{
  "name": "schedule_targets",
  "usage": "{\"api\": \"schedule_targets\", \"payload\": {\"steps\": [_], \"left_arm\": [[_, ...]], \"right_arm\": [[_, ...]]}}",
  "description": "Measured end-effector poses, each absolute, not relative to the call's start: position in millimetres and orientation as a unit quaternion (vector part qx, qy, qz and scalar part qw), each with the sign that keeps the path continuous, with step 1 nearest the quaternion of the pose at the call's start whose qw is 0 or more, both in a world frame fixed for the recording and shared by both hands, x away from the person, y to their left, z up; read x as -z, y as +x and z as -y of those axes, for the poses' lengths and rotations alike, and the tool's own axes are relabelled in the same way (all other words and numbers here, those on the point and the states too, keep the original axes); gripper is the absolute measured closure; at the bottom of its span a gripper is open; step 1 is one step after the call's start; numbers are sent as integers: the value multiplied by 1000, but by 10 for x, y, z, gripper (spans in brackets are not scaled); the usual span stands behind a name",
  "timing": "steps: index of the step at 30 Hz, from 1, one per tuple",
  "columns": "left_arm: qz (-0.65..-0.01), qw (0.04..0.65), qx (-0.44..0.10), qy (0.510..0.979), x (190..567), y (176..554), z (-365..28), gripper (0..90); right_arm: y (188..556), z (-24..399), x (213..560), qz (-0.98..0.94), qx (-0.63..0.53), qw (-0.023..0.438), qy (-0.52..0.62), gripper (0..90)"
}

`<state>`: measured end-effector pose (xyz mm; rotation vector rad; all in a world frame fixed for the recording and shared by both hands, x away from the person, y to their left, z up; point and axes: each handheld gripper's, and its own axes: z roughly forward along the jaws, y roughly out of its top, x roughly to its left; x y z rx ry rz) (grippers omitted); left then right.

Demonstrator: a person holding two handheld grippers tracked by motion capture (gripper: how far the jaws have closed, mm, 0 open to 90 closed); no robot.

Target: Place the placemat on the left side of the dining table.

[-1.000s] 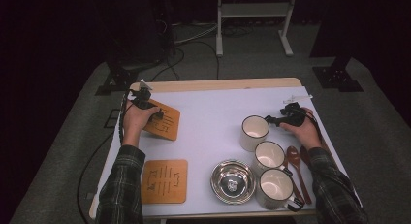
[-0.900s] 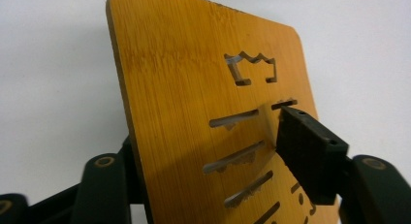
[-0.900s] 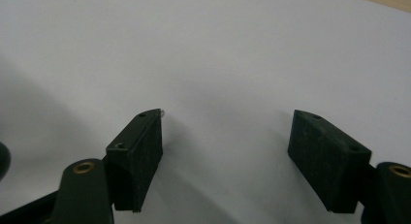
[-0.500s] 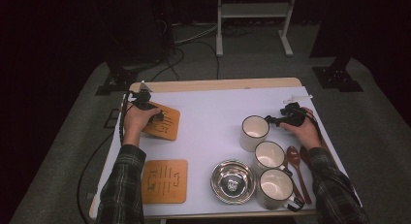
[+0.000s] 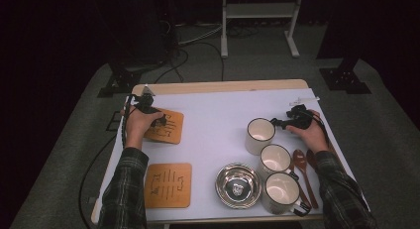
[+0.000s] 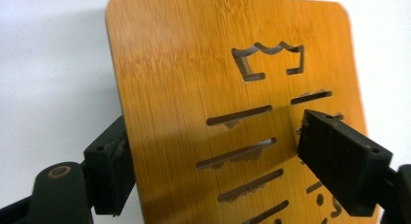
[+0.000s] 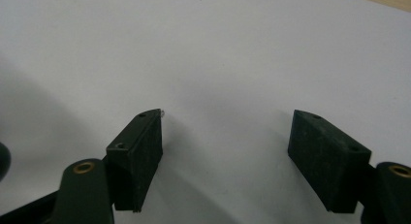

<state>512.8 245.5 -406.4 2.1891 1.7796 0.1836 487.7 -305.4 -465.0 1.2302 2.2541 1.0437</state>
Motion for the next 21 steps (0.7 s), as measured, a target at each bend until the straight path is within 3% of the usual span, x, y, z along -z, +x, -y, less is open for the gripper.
{"api": "schedule_targets", "payload": {"steps": [21], "left_arm": [[-630, 150, -51, 760, 4174, 5149, -2565, 168]], "right_arm": [[4880, 3058, 4650, -798, -372, 182, 438, 268]]}}
